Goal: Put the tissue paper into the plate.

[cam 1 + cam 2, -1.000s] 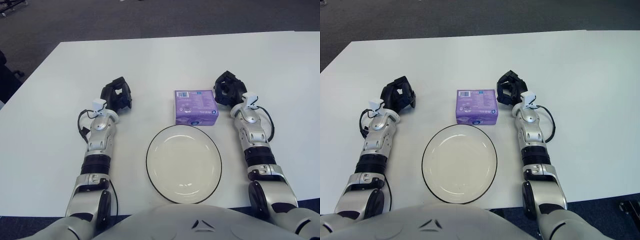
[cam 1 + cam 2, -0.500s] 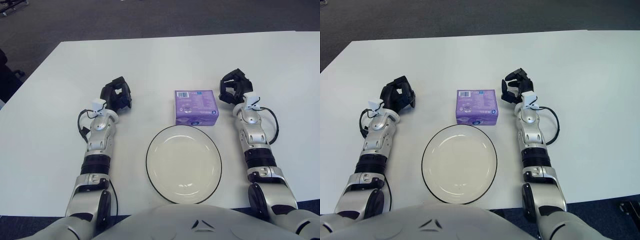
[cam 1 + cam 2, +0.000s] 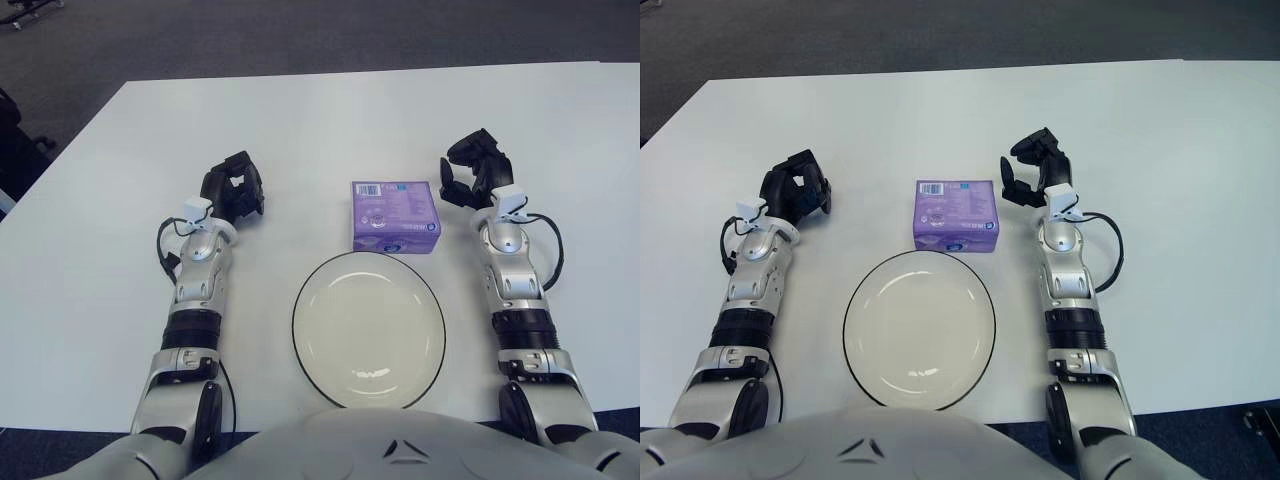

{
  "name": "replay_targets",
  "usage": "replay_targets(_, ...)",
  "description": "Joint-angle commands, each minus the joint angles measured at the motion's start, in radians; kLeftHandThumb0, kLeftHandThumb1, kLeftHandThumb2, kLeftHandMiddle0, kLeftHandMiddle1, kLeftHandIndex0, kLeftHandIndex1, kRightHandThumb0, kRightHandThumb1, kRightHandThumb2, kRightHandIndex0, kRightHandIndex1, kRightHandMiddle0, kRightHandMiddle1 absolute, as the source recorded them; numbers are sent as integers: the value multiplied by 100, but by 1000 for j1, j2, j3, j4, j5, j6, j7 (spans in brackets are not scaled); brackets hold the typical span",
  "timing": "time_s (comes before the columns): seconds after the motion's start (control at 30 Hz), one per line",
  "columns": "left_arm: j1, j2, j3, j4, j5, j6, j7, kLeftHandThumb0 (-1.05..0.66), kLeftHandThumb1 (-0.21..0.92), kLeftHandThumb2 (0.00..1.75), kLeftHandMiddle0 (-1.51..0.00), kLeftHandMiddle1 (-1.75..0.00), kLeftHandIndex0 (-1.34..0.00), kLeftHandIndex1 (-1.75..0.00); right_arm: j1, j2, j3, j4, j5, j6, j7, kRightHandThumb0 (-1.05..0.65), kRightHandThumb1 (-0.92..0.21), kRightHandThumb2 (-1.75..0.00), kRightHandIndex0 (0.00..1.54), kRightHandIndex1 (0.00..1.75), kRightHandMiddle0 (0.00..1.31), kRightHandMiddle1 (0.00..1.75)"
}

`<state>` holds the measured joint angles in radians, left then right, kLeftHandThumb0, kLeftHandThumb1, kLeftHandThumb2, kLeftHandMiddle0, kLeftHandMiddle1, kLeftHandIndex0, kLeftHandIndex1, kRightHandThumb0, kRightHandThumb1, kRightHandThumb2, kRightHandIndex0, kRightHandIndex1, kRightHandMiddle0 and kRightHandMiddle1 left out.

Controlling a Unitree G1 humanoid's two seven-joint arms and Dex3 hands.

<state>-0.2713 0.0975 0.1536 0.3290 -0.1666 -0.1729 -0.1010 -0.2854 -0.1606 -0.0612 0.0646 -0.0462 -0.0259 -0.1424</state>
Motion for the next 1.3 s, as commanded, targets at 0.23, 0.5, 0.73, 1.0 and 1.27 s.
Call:
replay_targets(0.23,219,-85,-22,131,0,-16,-9,-40,68,99,-132,-175,-96,-175,76,-67,42,-155,-90,36,90,-1,-56,-94,44,148,40,175)
replay_targets(0.5,216,-86,-18,133,-2,-6,-6,-40,68,99,-132,-175,-97,-175,58,-156,49,-147,-146,-48,176,-1,-63,-87,38,153,33,174)
replay_targets(0.73,217,-86,-18,133,-1,-5,-6,-40,68,99,-131,-175,-96,-175,50,-237,59,-205,-218,-64,221,-24,-88,-52,31,137,25,169)
replay_targets(1.0,216,-81,-20,135,0,-5,-7,-41,69,98,-131,-175,-95,-175,37,-331,88,-179,-307,-160,251,-80,-92,-58,26,107,4,135)
replay_targets(1.27,216,-80,-22,136,2,1,-4,-41,69,98,-131,-175,-96,-175,5,-397,122,-149,-359,-259,283,-92,-92,-64,19,88,0,120)
